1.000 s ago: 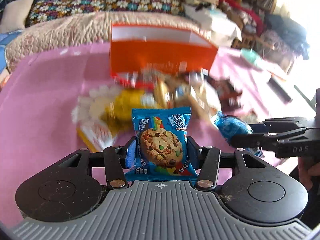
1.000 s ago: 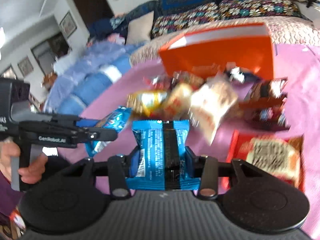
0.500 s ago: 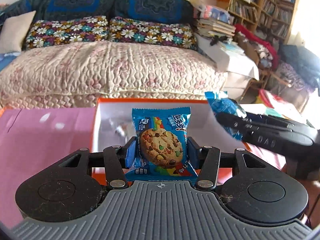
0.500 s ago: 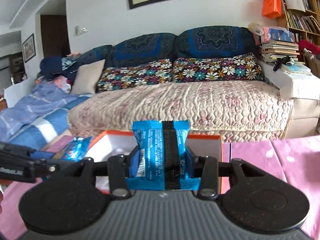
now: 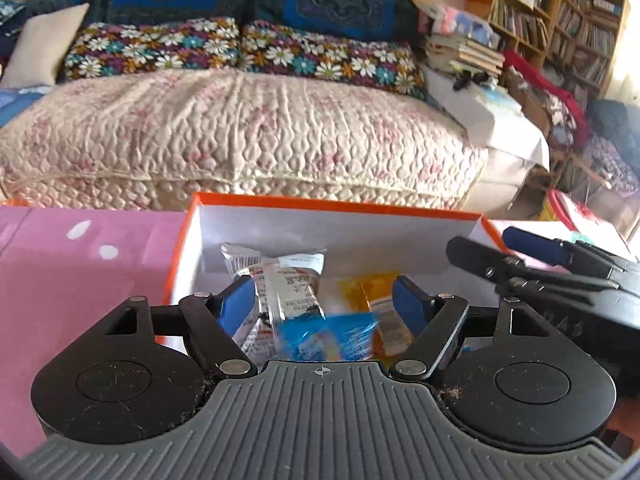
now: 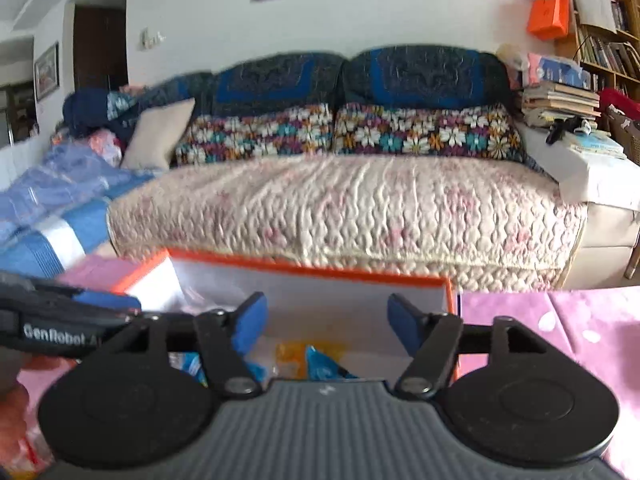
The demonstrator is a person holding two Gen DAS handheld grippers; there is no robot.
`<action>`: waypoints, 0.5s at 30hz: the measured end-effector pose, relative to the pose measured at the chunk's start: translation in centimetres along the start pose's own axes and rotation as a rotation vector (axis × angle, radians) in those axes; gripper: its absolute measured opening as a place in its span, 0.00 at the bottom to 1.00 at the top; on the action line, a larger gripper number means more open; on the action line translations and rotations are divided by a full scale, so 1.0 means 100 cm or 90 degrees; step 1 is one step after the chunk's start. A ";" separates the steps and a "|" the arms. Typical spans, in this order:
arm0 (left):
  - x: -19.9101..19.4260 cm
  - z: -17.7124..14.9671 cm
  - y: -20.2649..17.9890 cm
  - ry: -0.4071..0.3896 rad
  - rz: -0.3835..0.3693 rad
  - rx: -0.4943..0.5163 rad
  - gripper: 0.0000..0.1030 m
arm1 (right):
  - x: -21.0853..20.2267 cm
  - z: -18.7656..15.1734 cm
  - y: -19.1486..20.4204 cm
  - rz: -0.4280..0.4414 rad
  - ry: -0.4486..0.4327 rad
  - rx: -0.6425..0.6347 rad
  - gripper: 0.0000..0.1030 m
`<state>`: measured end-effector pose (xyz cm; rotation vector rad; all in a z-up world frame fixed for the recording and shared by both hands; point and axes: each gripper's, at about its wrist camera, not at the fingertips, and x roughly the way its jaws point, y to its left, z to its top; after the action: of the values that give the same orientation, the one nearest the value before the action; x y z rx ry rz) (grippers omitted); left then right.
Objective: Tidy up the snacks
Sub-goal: 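Lower both blue packets into the orange box and open both tools, then move both tools back toward the red snack packet on the table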
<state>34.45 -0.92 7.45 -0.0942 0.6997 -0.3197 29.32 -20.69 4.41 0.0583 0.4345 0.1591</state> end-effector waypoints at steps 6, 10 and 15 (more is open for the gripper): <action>-0.078 -0.022 -0.004 -0.054 -0.009 0.008 0.70 | -0.048 0.012 0.012 0.012 -0.041 -0.010 0.83; -0.125 -0.062 -0.012 -0.065 -0.025 0.018 0.71 | -0.089 0.006 0.016 0.014 -0.041 -0.028 0.85; -0.165 -0.126 -0.033 -0.049 -0.037 0.031 0.71 | -0.151 -0.048 0.008 -0.003 -0.010 -0.031 0.88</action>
<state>13.60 1.50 8.64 -0.0797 0.6138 -0.3866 13.62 -22.32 6.38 0.0102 0.4154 0.1640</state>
